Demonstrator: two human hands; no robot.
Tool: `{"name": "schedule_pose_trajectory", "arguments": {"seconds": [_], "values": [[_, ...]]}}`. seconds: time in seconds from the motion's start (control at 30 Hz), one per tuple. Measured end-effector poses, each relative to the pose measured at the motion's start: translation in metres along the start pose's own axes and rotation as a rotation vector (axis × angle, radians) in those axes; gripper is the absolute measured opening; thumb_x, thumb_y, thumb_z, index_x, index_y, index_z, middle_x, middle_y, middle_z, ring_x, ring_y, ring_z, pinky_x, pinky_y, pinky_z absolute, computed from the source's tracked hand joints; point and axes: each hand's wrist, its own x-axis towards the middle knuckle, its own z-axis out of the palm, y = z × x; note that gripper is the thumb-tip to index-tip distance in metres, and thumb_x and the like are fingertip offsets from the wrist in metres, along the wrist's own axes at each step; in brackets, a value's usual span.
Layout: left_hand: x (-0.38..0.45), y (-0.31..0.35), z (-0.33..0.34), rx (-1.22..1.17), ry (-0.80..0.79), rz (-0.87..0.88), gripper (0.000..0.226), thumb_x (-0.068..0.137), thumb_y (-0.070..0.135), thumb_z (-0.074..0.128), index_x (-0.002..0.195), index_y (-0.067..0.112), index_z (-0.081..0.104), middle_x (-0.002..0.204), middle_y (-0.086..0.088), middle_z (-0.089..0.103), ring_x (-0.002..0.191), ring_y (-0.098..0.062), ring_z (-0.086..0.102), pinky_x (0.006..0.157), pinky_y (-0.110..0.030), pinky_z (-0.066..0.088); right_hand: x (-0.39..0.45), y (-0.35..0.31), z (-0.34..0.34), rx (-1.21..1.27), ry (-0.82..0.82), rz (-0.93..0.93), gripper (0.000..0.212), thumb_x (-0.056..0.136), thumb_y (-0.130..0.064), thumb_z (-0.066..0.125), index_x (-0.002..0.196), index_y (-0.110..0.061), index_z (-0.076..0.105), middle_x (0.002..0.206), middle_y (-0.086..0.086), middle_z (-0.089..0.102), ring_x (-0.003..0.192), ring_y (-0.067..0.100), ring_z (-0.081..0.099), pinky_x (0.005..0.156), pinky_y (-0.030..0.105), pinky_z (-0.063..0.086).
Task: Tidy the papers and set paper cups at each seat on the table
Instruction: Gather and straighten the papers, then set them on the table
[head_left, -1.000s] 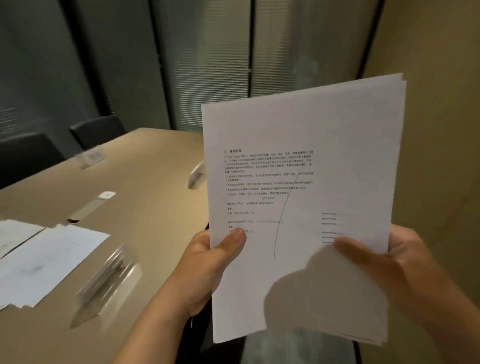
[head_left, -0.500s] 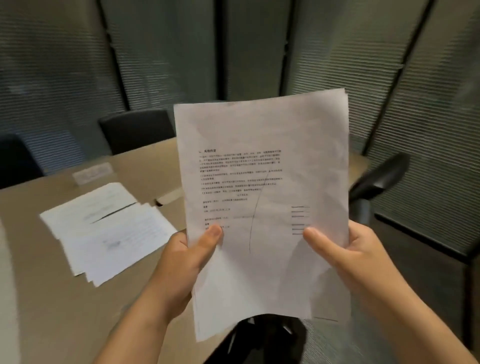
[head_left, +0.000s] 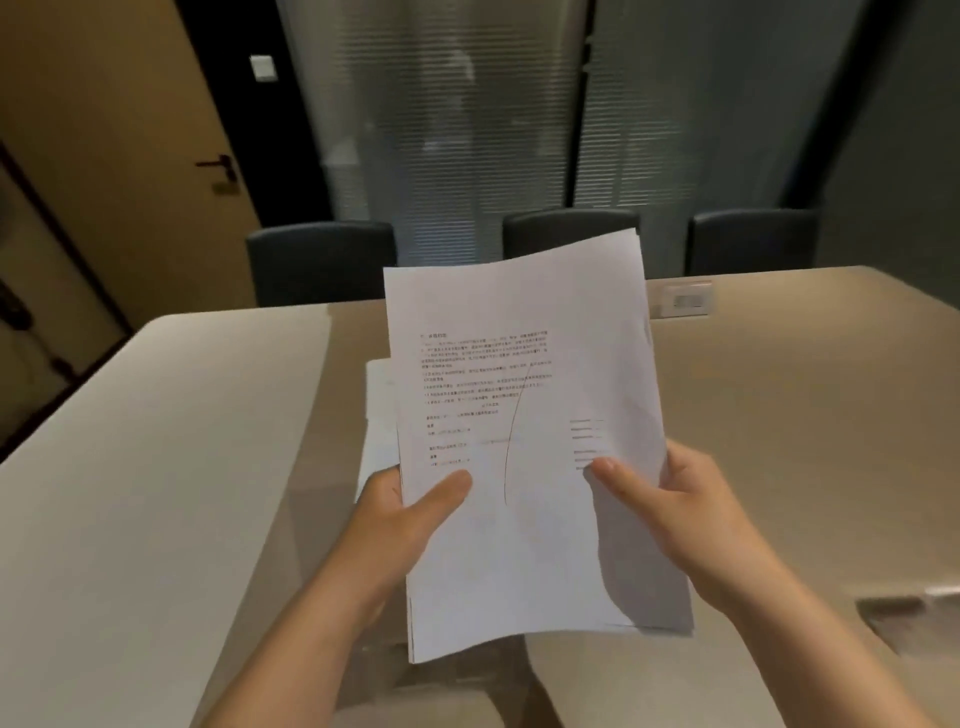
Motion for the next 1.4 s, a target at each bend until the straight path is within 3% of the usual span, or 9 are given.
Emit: {"name": "schedule_pose_trajectory", "arguments": {"seconds": [0.3,0.43,0.53,0.63,0.77,1.0,1.13,1.23,1.4], "values": [[0.091,-0.035,-0.059,0.003,0.112,-0.161,0.02,0.098,0.02,0.057,0.11,0.022,0.073,0.104,0.005,0.078,0.097,-0.017,0.074,0.087,-0.038,0.056,0.097,0.031,0.07,0.075,-0.185,0.119,0.013,0.092,-0.018,0.066,0.103,-0.021,0.074,0.099,-0.004,0.079,0.091,0.016,0.075,0.081,0.034,0.057],[0.141,-0.065,-0.102,0.027,0.174,-0.261,0.014,0.096,0.017,0.06,0.097,0.02,0.073,0.088,0.002,0.08,0.088,-0.025,0.074,0.08,-0.04,0.056,0.132,0.056,0.114,0.003,-0.196,0.22,0.018,0.097,-0.032,0.057,0.094,-0.019,0.07,0.088,-0.002,0.071,0.074,0.016,0.066,0.062,0.03,0.05],[0.174,-0.094,-0.133,0.046,0.219,-0.324,0.016,0.095,0.015,0.061,0.107,0.011,0.071,0.088,-0.005,0.077,0.087,-0.033,0.072,0.085,-0.046,0.055,0.155,0.089,0.138,-0.096,-0.129,0.31,0.02,0.095,-0.034,0.053,0.09,-0.024,0.069,0.086,-0.001,0.07,0.073,0.014,0.061,0.06,0.031,0.047],[0.192,-0.118,-0.151,0.051,0.216,-0.369,0.019,0.097,0.017,0.059,0.113,0.012,0.068,0.097,-0.009,0.075,0.091,-0.035,0.071,0.086,-0.049,0.055,0.168,0.124,0.144,-0.423,-0.15,0.254,0.016,0.096,-0.028,0.054,0.104,-0.025,0.068,0.108,-0.01,0.068,0.1,0.01,0.062,0.082,0.024,0.048],[0.206,-0.149,-0.161,0.094,0.217,-0.409,0.016,0.098,0.013,0.055,0.109,0.021,0.064,0.098,-0.001,0.074,0.092,-0.027,0.07,0.087,-0.045,0.054,0.202,0.172,0.145,-1.047,-0.35,0.133,0.045,0.096,-0.028,0.056,0.139,-0.029,0.046,0.157,-0.005,0.03,0.144,0.02,0.028,0.115,0.034,0.03],[0.218,-0.197,-0.145,0.053,0.222,-0.58,0.018,0.099,0.009,0.052,0.104,0.015,0.069,0.088,-0.002,0.077,0.082,-0.02,0.072,0.064,-0.029,0.051,0.265,0.223,0.163,-1.329,-0.629,0.0,0.087,0.087,-0.042,0.067,0.153,-0.033,0.011,0.165,-0.002,-0.01,0.152,0.026,-0.011,0.121,0.048,-0.002],[0.227,-0.206,-0.141,0.067,0.235,-0.617,0.022,0.099,0.011,0.052,0.108,0.019,0.07,0.096,-0.001,0.077,0.092,-0.025,0.071,0.075,-0.035,0.053,0.286,0.242,0.169,-1.321,-0.696,-0.026,0.098,0.08,-0.056,0.067,0.152,-0.034,0.005,0.165,-0.001,-0.012,0.152,0.028,-0.009,0.122,0.052,0.001],[0.235,-0.208,-0.14,0.105,0.249,-0.622,0.022,0.099,0.014,0.052,0.116,0.017,0.067,0.103,-0.004,0.075,0.097,-0.027,0.069,0.082,-0.039,0.052,0.285,0.245,0.176,-1.331,-0.637,0.002,0.094,0.075,-0.065,0.064,0.148,-0.036,0.014,0.162,0.001,0.004,0.146,0.033,0.013,0.115,0.051,0.024],[0.245,-0.211,-0.137,0.091,0.327,-0.64,0.026,0.099,0.017,0.053,0.123,0.011,0.061,0.107,-0.012,0.07,0.097,-0.035,0.065,0.08,-0.044,0.05,0.28,0.24,0.194,-1.25,-0.484,-0.029,0.071,0.078,-0.046,0.063,0.141,-0.026,0.035,0.143,0.008,0.033,0.122,0.031,0.038,0.096,0.041,0.039]]}}
